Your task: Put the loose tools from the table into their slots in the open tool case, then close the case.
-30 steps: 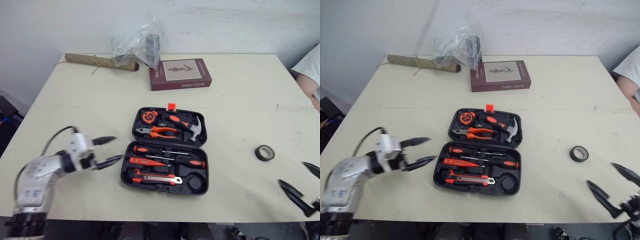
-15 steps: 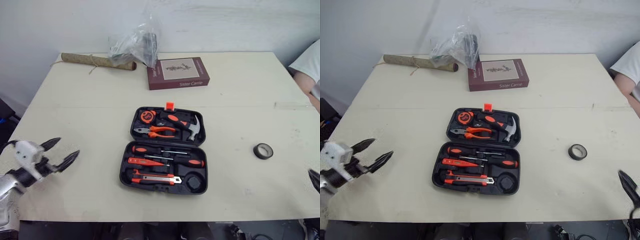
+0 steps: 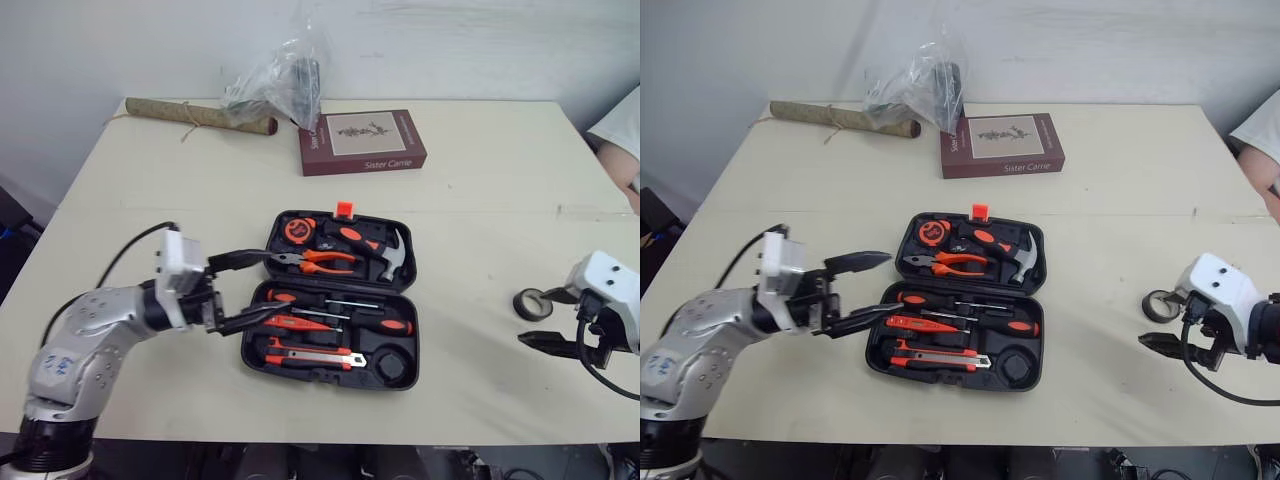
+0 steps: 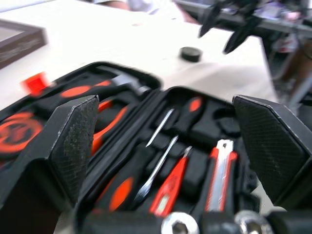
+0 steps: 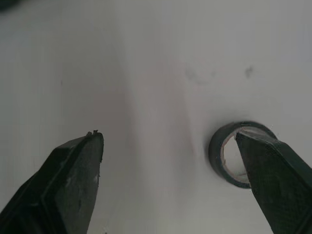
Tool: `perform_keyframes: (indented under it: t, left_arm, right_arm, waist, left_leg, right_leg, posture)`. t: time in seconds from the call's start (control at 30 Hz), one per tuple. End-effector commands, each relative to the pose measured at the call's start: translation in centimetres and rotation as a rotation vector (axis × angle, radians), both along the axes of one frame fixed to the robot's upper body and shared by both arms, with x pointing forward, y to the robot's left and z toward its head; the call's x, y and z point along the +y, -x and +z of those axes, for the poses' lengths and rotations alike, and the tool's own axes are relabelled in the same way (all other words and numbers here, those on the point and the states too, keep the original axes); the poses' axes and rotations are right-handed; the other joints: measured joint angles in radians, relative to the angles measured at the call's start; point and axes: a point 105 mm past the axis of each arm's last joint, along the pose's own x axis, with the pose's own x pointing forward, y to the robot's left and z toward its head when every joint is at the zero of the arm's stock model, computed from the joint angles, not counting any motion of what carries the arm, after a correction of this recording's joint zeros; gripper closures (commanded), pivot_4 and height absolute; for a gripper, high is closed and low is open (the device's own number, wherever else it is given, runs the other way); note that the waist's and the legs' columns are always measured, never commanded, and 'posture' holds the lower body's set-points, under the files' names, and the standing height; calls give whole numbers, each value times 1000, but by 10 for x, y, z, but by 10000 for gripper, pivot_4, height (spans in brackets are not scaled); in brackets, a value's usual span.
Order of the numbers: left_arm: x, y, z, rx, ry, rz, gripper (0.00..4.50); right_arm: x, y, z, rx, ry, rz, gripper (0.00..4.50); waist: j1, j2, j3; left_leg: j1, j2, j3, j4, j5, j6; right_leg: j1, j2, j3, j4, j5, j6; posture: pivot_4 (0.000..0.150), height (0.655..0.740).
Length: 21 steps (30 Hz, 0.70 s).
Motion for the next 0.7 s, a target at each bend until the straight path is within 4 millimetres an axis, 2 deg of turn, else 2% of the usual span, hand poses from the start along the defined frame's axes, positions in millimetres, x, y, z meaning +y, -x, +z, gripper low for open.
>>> perform_keyframes:
  t: [0.03, 0.2, 0.33, 0.4, 0.47, 0.57, 0.67, 0.7]
  left_arm:
    - [-15, 7, 10, -70, 5, -74, 576]
    - [-26, 15, 13, -115, 2, -153, 576]
    - [-30, 22, 13, -115, -2, -186, 576]
    - [-30, 23, 12, -109, -7, -191, 0]
    - [-30, 25, 11, -107, -15, -195, 0]
    - [-30, 25, 11, -104, -19, -193, 0]
    - [-28, 26, 10, -102, -24, -190, 0]
    - [-28, 27, 10, -102, -27, -192, 0]
  right_arm:
    - [-18, -6, -9, 65, 105, -8, 0]
    - [-27, -24, -19, 93, 136, -8, 0]
    - [-26, -35, -27, 103, 124, 7, 0]
    - [-25, -40, -30, 110, 125, 21, 5336]
    - [-22, -44, -32, 109, 127, 39, 12996]
    - [-19, -48, -32, 106, 140, 63, 28398]
    - [-19, -51, -24, 89, 177, 93, 43960]
    - [-14, -50, -18, 82, 189, 128, 44547]
  waist:
    - [-1, 0, 0]
    - [-6, 0, 0]
    - [-4, 0, 0]
    - [-3, 0, 0]
    - [-3, 0, 0]
    - [-3, 0, 0]
    - [-4, 0, 0]
    - [-3, 0, 0]
  left_leg:
    - [-1, 0, 0, 0, 0, 0]
    - [-1, 1, 2, 2, 1, -2]
    - [0, 2, 1, 2, 2, -3]
    - [0, 2, 1, 2, 3, -4]
    - [0, 2, 1, 2, 3, -4]
    - [0, 2, 1, 2, 3, -4]
    - [0, 2, 1, 3, 3, -4]
    - [0, 2, 1, 3, 3, -4]
  right_leg:
    - [0, 0, 0, 0, 0, 0]
    - [-1, 8, 1, 0, 0, 0]
    - [-1, 9, 2, 1, 0, 0]
    - [-1, 9, 2, 1, 0, 0]
    - [-1, 9, 2, 1, 0, 0]
    - [-1, 9, 2, 1, 0, 0]
    - [-1, 9, 2, 2, 0, 0]
    - [-1, 9, 2, 2, 0, 0]
  posture:
    - [1500, 7400]
    - [1500, 7400]
    - [1500, 7400]
    - [1500, 7400]
    - [1500, 7400]
    - [1500, 7400]
    - [1500, 7400]
    - [1500, 7400]
